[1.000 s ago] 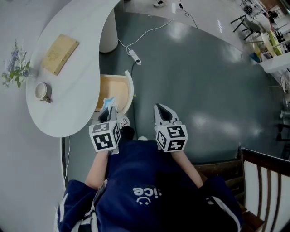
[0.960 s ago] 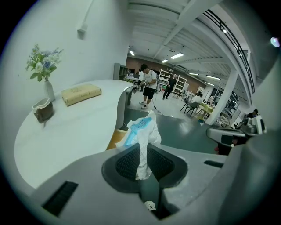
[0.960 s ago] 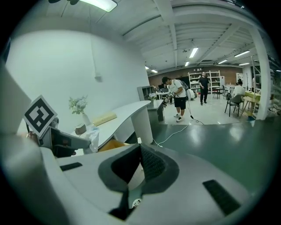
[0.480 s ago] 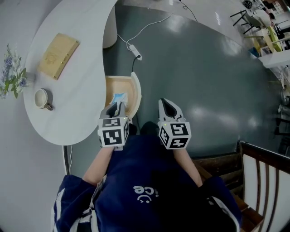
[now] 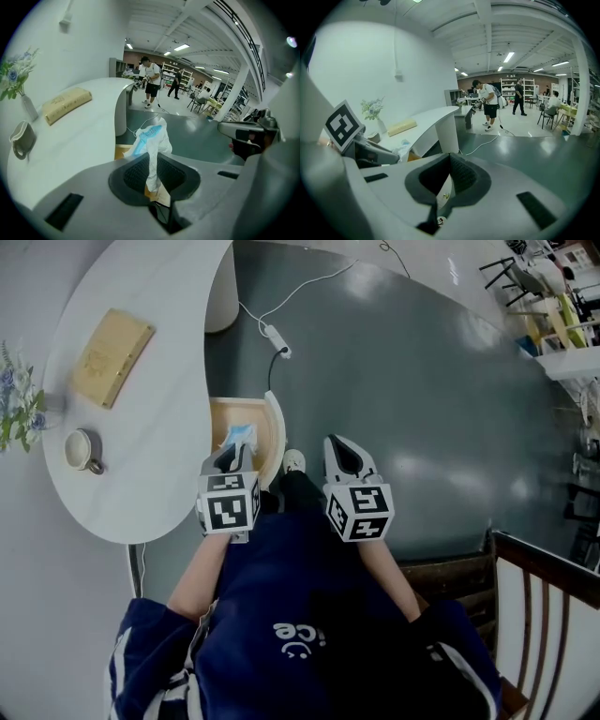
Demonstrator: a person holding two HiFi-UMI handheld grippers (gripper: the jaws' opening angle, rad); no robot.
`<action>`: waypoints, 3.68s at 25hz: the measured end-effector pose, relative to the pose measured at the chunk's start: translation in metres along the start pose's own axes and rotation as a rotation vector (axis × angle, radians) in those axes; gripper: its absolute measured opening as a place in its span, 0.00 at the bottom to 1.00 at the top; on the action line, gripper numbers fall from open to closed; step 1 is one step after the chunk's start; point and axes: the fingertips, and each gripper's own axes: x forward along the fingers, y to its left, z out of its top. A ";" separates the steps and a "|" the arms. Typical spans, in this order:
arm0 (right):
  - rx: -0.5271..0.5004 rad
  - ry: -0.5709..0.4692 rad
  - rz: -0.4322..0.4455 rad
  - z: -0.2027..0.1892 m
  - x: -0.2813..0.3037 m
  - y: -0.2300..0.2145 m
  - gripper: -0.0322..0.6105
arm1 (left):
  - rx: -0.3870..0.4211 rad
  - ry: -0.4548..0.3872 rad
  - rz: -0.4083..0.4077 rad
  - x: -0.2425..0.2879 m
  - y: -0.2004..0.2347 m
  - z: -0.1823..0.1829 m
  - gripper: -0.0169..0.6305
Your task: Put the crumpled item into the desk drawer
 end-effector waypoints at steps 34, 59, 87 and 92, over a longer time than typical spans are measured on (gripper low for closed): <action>-0.040 -0.063 0.070 0.040 0.032 0.001 0.06 | -0.071 0.156 0.003 0.112 0.028 -0.041 0.10; -0.026 0.012 -0.088 0.013 0.006 -0.031 0.06 | -0.046 0.373 0.009 0.184 0.058 -0.094 0.10; -0.006 0.111 -0.145 -0.028 -0.008 -0.033 0.06 | 0.027 0.474 -0.071 0.221 0.046 -0.142 0.10; -0.005 0.113 -0.141 -0.031 -0.010 -0.029 0.06 | 0.056 0.469 -0.067 0.220 0.045 -0.143 0.10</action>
